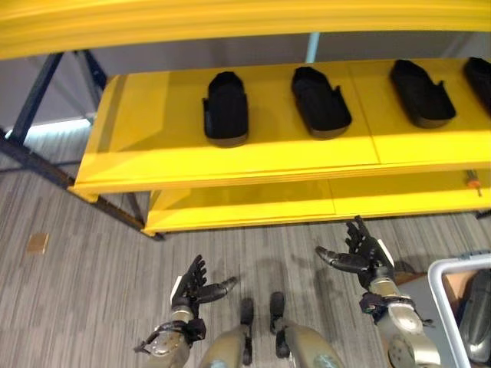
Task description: Move parts from the plastic box to the shelf.
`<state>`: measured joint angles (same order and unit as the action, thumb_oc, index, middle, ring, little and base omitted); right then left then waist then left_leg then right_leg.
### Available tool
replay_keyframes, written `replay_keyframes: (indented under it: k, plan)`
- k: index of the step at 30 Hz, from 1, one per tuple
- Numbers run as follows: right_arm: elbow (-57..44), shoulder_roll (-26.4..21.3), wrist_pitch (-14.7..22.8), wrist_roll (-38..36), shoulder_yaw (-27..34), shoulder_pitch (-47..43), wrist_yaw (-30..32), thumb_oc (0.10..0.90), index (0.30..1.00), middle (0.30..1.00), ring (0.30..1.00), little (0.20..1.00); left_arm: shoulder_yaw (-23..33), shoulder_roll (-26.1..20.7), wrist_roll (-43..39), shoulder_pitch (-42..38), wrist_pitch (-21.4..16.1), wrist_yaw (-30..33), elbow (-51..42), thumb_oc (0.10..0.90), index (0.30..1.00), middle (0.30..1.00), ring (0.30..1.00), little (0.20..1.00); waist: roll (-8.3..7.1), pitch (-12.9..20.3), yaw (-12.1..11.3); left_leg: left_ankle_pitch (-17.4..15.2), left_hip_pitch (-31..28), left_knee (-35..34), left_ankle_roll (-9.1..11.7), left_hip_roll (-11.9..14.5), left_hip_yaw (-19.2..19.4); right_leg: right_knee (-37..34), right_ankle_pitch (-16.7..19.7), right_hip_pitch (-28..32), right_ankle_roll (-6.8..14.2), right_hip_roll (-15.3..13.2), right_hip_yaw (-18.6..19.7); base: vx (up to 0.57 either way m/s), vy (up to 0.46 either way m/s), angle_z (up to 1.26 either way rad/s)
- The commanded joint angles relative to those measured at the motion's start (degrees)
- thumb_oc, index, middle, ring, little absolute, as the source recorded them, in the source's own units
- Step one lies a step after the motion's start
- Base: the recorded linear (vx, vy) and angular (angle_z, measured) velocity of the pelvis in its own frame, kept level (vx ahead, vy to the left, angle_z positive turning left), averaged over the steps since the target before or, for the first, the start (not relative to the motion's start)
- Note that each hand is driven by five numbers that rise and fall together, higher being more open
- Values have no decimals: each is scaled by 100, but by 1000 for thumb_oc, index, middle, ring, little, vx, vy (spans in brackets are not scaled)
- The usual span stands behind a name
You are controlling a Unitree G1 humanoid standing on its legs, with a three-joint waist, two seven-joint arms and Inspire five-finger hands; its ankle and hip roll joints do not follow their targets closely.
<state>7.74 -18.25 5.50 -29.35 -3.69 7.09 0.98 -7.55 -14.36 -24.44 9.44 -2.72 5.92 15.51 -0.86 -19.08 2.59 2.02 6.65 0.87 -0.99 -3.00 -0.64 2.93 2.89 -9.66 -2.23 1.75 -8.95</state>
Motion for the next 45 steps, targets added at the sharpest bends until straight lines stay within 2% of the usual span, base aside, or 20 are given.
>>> replay_keyframes:
  k: [1, 5, 11, 14, 16, 18, 19, 21, 22, 23, 24, 25, 26, 28, 30, 32, 33, 36, 40, 45]
  plan:
    - [-450, -134, 467, 73, -75, -201, -116, 900, 1000, 1000, 1000, 1000, 314, -196, -48, 18, -564, 75, -570, 900, 1000, 1000, 1000, 1000, -137, 580, -38, 468, -126, -434, 136, 195, 83, -492, -7, 794, 487, -298, 86, 56, 46, 4]
    - [-444, -108, 419, 69, -182, -292, -119, 900, 1000, 1000, 1000, 1000, 296, -214, -69, -27, -557, 132, -565, 900, 1000, 1000, 1000, 1000, -182, 629, -63, 325, -273, -410, 50, 217, 305, -446, -38, 856, 519, -340, 193, 93, 58, -22]
    - [-464, -88, 364, 107, -242, -395, -92, 900, 1000, 1000, 1000, 1000, 307, -227, -108, -30, -552, 196, -605, 900, 1000, 1000, 1000, 1000, -155, 661, -82, 127, -379, -354, -93, 174, 479, -139, -170, 792, 614, -416, 390, 70, 81, -28]
    - [-524, -107, 355, 186, -265, -441, -97, 900, 1000, 1000, 1000, 1000, 321, -283, -142, -43, -545, 206, -640, 900, 1000, 1000, 1000, 1000, -143, 557, -77, 18, -308, -211, -196, 144, 496, 481, -278, 471, 701, -439, 442, 22, 98, -8]
    - [-616, -126, 360, 281, -256, -503, -78, 900, 1000, 1000, 1000, 1000, 337, -372, -119, -94, -540, 212, -665, 900, 1000, 1000, 1000, 1000, -158, 388, -38, -48, -232, -26, -275, 119, 445, 1090, -196, 159, 838, -457, 475, -25, 68, -9]
    - [-704, -117, 393, 330, -258, -565, -43, 900, 1000, 1000, 1000, 1000, 316, -463, -107, -158, -552, 239, -689, 900, 1000, 1000, 1000, 1000, -111, 233, 14, -93, -70, 191, -334, 116, 312, 1731, -158, -177, 909, -488, 642, -55, 26, 2]
    - [-747, -118, 409, 392, -273, -639, -11, 900, 1000, 1000, 1000, 1000, 299, -487, -76, -221, -565, 256, -678, 900, 1000, 1000, 1000, 1000, -75, 187, 29, -96, -25, 203, -319, 134, 258, 1700, -130, -272, 890, -567, 774, -32, -47, 20]
    - [-768, -103, 428, 426, -288, -776, 81, 900, 1000, 1000, 1000, 1000, 274, -500, -112, -317, -606, 323, -655, 900, 1000, 1000, 1000, 1000, -11, 184, -18, -105, -5, 135, -243, 239, 252, 1199, -80, -146, 827, -959, 721, 11, -80, 29]
    - [-768, -103, 429, 426, -288, -776, 81, 900, 1000, 1000, 1000, 1000, 273, -500, -113, -319, -607, 323, -654, 900, 1000, 1000, 1000, 1000, -8, 173, -11, -108, -17, 135, -243, 240, 244, 1182, -77, -123, 827, -958, 711, 9, -96, 10]
    - [-748, -97, 427, 421, -276, -868, 135, 900, 1000, 1000, 1000, 1000, 279, -504, -149, -385, -627, 376, -661, 900, 1000, 1000, 1000, 1000, 8, 158, -53, -119, 10, 106, -180, 313, 254, 848, 214, -101, 857, -1309, 656, 12, -223, -5]
    - [-739, -82, 422, 473, -277, -1003, 225, 900, 1000, 1000, 1000, 1000, 297, -517, -203, -390, -616, 439, -683, 900, 1000, 1000, 1000, 1000, -16, 150, -114, -195, 29, 139, -66, 479, 275, 280, 774, -208, 988, -1898, 491, 43, -307, -26]
    - [-727, -76, 418, 488, -272, -1045, 265, 900, 1000, 1000, 1000, 1000, 310, -513, -213, -360, -617, 451, -683, 900, 1000, 1000, 1000, 1000, -54, 134, -111, -237, -19, 170, -27, 520, 275, 93, 984, -171, 1055, -2000, 394, 61, -318, -32]
    - [-731, -76, 388, 487, -272, -1065, 272, 900, 1000, 1000, 1000, 1000, 323, -511, -229, -321, -616, 447, -676, 900, 1000, 1000, 1000, 1000, -118, 124, -112, -232, -52, 185, 7, 534, 282, 74, 1119, -173, 1105, -2007, 392, 75, -234, -32]
    - [-721, -59, 368, 481, -252, -1075, 254, 900, 1000, 1000, 1000, 1000, 343, -476, -216, -322, -609, 431, -615, 900, 1000, 1000, 1000, 1000, -276, 175, -171, -208, -85, 133, 116, 523, 310, -205, 1057, 25, 1241, -1997, 151, 85, -251, 0]
    - [-716, -119, 354, 458, -305, -1166, 270, 900, 1000, 1000, 1000, 1000, 346, -446, -201, -269, -588, 452, -648, 900, 1000, 1000, 1000, 1000, -344, 270, -219, -88, -182, -68, 239, 714, 392, -200, 1009, -17, 1259, -1854, -20, 101, -266, 26]
    - [-766, -236, 374, 460, -271, -1241, 293, 900, 1000, 1000, 1000, 1000, 304, -412, -200, -259, -563, 422, -679, 900, 1000, 1000, 1000, 1000, -325, 281, -221, 35, -221, -184, 343, 902, 402, -157, 866, 18, 1205, -1730, -132, 90, -284, -13]
    - [-858, -333, 423, 459, -235, -1365, 385, 900, 1000, 1000, 1000, 1000, 238, -414, -203, -292, -544, 391, -690, 900, 1000, 1000, 1000, 1000, -292, 232, -210, 151, -199, -279, 446, 1081, 370, -99, 680, 4, 1146, -1616, -262, 67, -321, -33]
    - [-1032, -474, 518, 444, -123, -1567, 534, 900, 1000, 1000, 1000, 1000, 139, -404, -195, -316, -495, 324, -682, 900, 1000, 1000, 1000, 1000, -210, 128, -190, 324, -218, -467, 585, 1327, 377, -2, 446, -83, 1059, -1441, -428, 48, -229, 12]
    - [-1208, -634, 610, 484, -69, -1913, 687, 900, 1000, 1000, 1000, 1000, 106, -399, -216, -332, -496, 358, -705, 900, 1000, 1000, 1000, 1000, -160, 19, -196, 392, -210, -561, 624, 1432, 461, 103, 389, -253, 1035, -1347, -421, 24, -93, -4]
    - [-1466, -1079, 754, 655, 25, -2639, 889, 900, 1000, 1000, 1000, 1000, 56, -439, -277, -322, -536, 372, -855, 900, 1000, 1000, 1000, 1000, -165, -146, -210, 390, -106, -571, 644, 1449, 544, 210, 365, -500, 1008, -1302, -335, 5, -27, -4]
